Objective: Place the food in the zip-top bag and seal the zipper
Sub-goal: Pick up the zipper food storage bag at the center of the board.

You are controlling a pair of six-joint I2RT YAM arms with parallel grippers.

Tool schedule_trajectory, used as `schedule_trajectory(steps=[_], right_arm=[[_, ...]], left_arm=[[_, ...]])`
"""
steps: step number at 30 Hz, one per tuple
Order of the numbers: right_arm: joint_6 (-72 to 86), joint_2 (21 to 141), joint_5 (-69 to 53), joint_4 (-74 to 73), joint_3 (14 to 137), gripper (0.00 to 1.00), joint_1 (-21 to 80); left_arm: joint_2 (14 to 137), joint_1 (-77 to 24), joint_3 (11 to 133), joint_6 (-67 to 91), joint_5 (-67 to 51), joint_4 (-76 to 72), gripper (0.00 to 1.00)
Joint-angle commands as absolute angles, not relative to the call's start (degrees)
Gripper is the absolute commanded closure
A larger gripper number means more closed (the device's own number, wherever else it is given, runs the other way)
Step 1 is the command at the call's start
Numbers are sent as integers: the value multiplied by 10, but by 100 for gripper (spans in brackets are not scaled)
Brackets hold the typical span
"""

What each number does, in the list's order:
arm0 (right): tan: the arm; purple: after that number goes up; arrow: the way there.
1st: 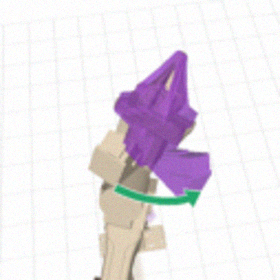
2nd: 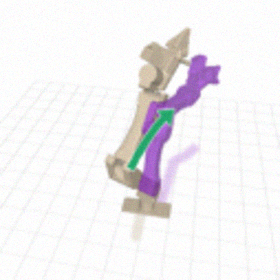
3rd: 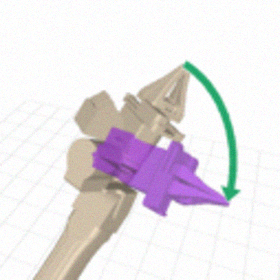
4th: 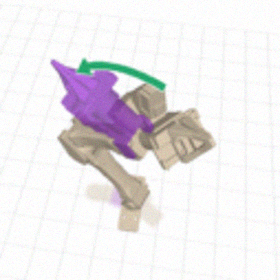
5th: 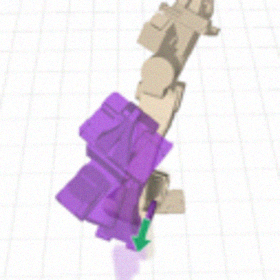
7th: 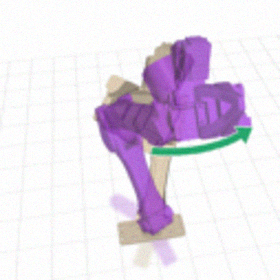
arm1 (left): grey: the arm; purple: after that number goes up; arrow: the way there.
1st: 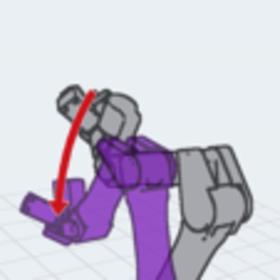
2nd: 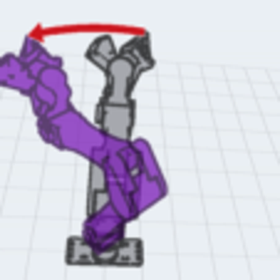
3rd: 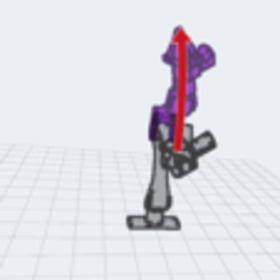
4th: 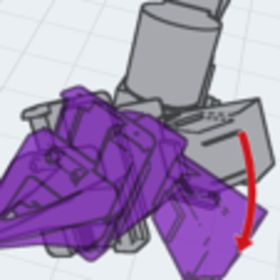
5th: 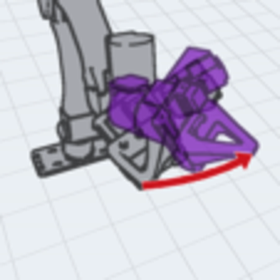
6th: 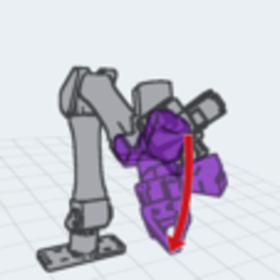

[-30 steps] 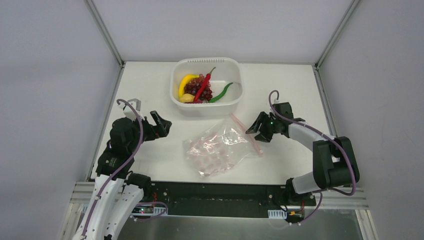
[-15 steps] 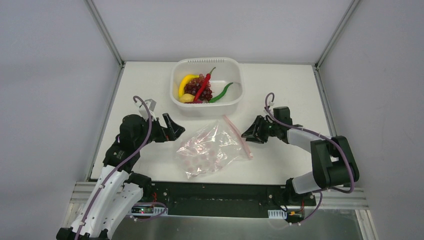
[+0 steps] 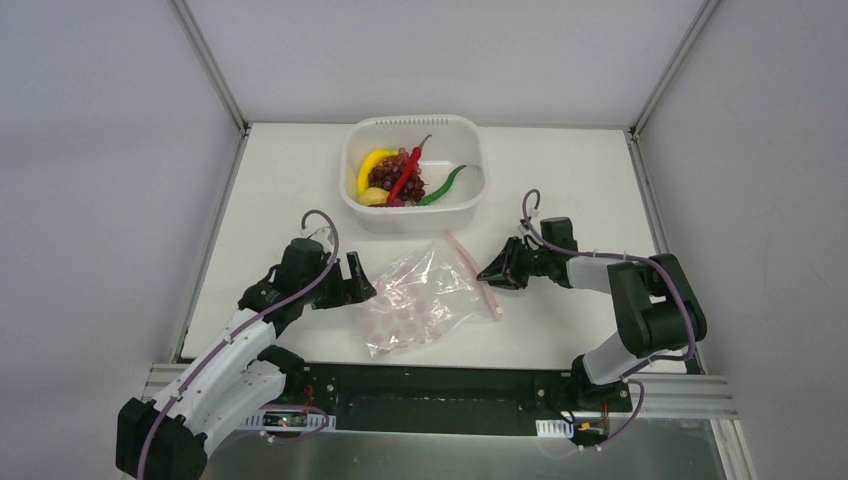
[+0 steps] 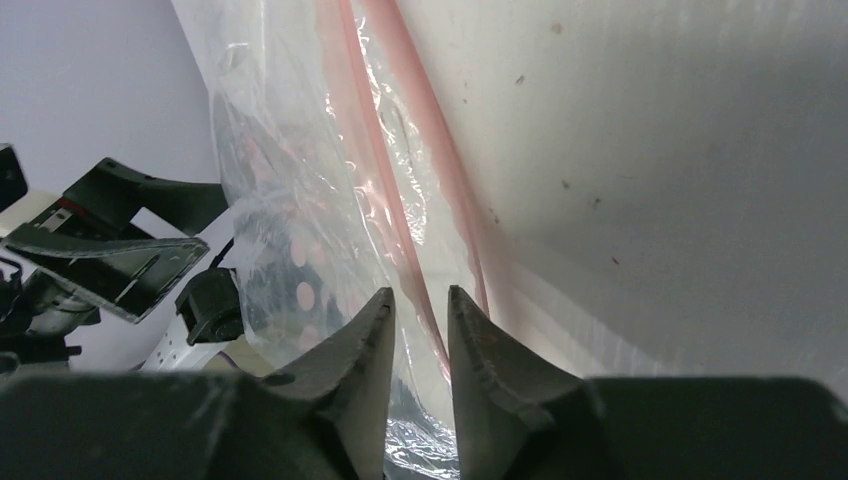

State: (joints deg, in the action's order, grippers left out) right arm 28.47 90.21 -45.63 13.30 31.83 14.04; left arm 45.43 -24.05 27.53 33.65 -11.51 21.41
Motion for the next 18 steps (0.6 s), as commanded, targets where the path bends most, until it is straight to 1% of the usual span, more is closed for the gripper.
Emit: schedule_trajectory(steps=[1,3,4,7,9,13,14,18], right_arm=[[314,906,-503,203,302,84,144],[336,903,-516,235,289,89,143],[349,900,-524,253,283,96,144],[378,871,-524,278,267,100,144],[372,839,-505,258,261,100,144],[328,760,-478,172,265,100,144],[311,737,-472,142,270,100,146],[257,638,-459,38,293,100,163]], left_arm=[[486,-263,272,360,-109,148,15],[496,-273,271,365,-105,136,16],[500,-276,271,366,-105,132,16],[500,-282,275,368,-93,135,16],[485,-283,278,368,-79,148,14],[426,-284,297,361,-48,198,3],[411,-284,304,360,-45,207,1],[377,-293,351,369,-53,226,1]])
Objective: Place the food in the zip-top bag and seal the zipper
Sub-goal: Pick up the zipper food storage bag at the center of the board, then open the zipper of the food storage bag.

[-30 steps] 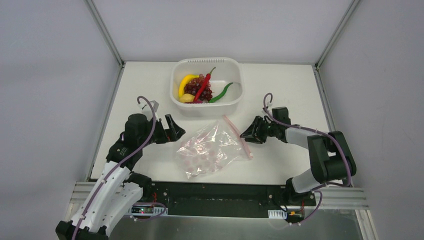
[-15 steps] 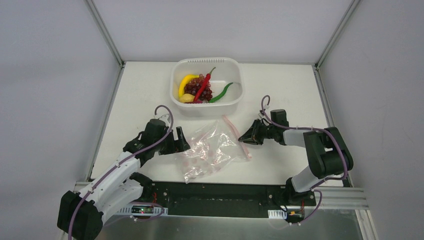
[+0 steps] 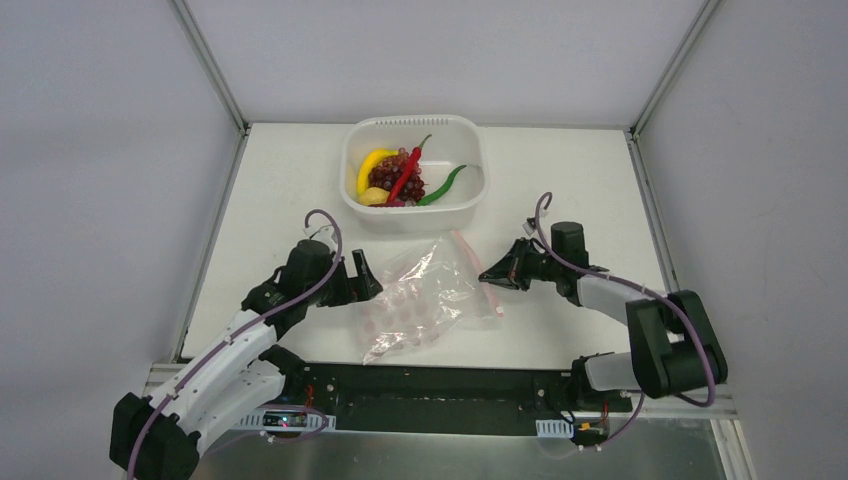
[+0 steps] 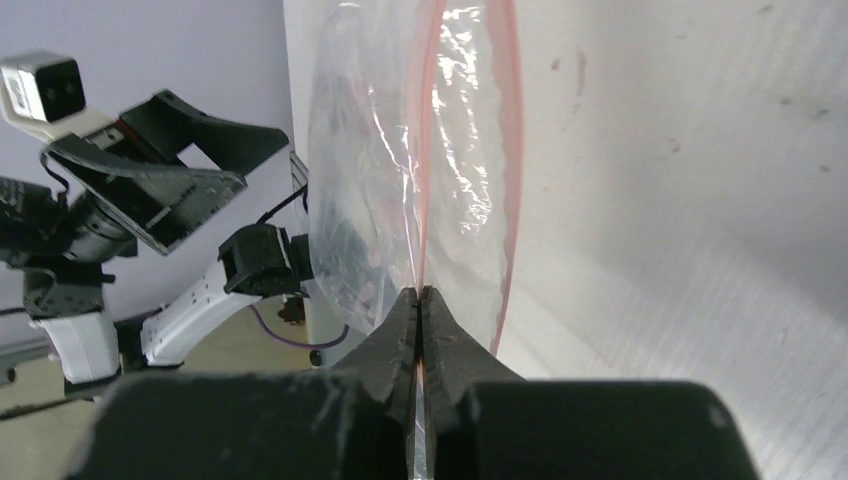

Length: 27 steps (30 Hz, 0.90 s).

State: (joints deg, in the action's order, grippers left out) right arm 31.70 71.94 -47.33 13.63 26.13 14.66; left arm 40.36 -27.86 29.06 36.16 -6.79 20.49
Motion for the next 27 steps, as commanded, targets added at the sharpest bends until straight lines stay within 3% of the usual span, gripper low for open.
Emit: schedule_trajectory(steps=[1,8,14,19,22,27], right_arm=[[256,611,-456,25,297,100,168],[242,427,-352,-88,386,100,177],[124,409,-147,-263,561,100,178],[84,456,-192,-357,657,100,178],[100,487,-261,-361,647,100,184],[110,523,-234,-330,609,100,296]], left_arm=[[378,-299,370,370,-52,236,1],[435,-372,508,375,-23,272,2],[488,-416,577,375,-10,237,1],[506,-434,593,392,-25,187,1],[522,-441,594,395,-33,168,1],[564,-472,592,411,-33,112,5]])
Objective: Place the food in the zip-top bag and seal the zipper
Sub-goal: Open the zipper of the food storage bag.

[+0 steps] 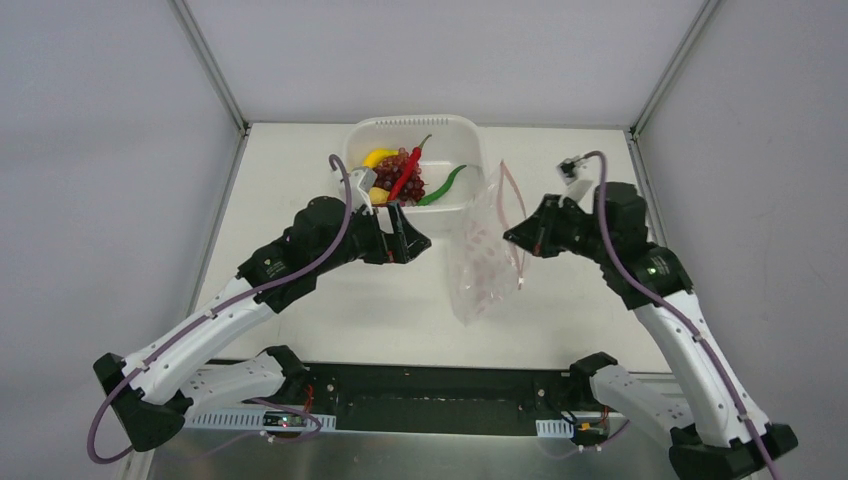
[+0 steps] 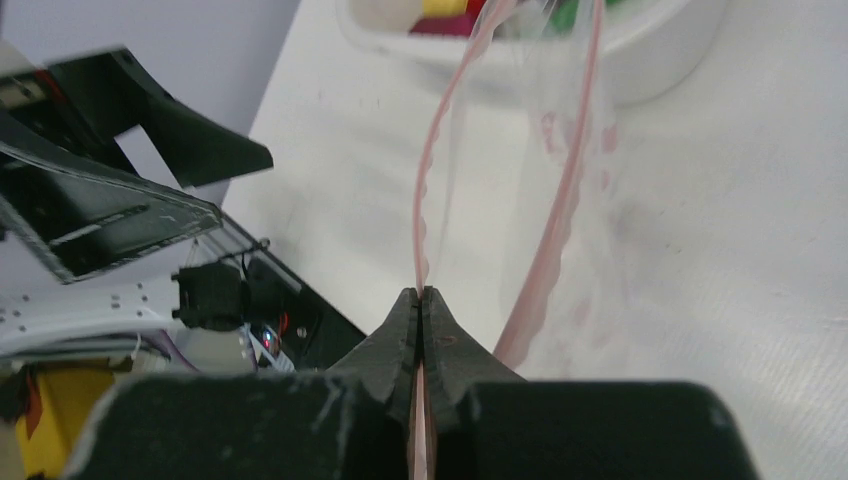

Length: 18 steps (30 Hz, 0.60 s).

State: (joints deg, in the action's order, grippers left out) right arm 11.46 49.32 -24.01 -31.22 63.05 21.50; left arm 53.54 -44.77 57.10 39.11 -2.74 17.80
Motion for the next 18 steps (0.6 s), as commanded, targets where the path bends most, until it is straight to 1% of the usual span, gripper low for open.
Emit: schedule_trajectory(steps=[1,3,6,12,15,18], right_arm=[[107,530,-211,-327,602,100,326],[110,550,-185,-316,594,100,387],[133,562,-175,-273,569,100,425],[163,568,-179,-196,535,100,441],[176,572,-171,-179,531,100,445],[181,572,-177,-159,521,100,448]], left_arm=[[573,-480,593,417,-25,109,5],[594,-490,595,431,-16,100,7],[606,-506,598,446,14,99,7],[612,-517,589,457,48,109,10],[619,-528,582,458,54,106,13],[635,-538,585,457,65,106,14]])
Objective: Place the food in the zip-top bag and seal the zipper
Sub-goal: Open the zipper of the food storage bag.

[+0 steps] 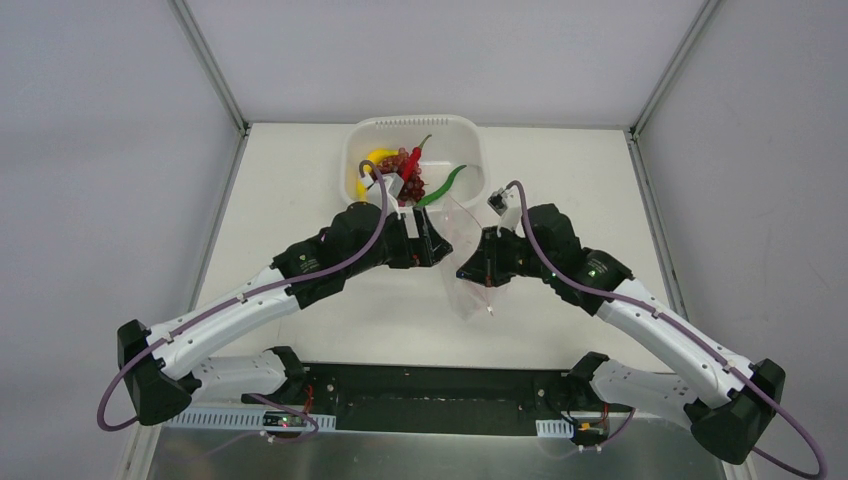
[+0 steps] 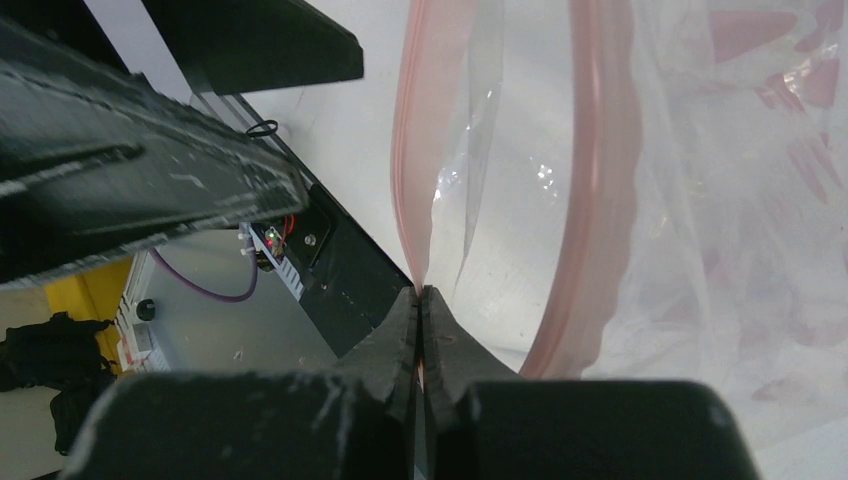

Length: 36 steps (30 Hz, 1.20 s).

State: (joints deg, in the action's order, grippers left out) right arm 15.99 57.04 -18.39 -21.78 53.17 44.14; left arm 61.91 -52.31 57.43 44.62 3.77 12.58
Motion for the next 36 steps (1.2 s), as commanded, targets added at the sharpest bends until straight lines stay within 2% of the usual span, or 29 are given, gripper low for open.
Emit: schedule_trajectory(steps=[1,4,6,15,17,19,23,26,28,33,36], right_arm=[[182,573,-179,-156,520,100,448],[182,581,-183,-163,523,100,452],[180,582,-184,-167,524,100,457],[178,578,-211,-173,510,100,473],[179,579,-214,-174,510,100,476],[183,578,-213,-171,512,100,478],[196,571,-245,-176,540,89,480],[207,545,-263,-188,570,60,480],[211,521,-262,-198,588,53,480],[204,497,-143,-290,650,53,480],[202,521,-62,-329,664,53,480]], left_arm=[[644,-540,587,457,68,104,15],[661,-545,596,454,74,106,17],[666,-545,595,456,83,104,23],[674,-545,584,471,96,93,67],[679,-545,585,473,92,93,72],[683,-545,582,475,86,90,84],[684,-545,585,469,89,93,100],[688,-545,601,453,92,112,100],[689,-545,608,450,93,118,100],[692,-546,623,446,93,125,100],[696,-545,631,446,86,120,100]])
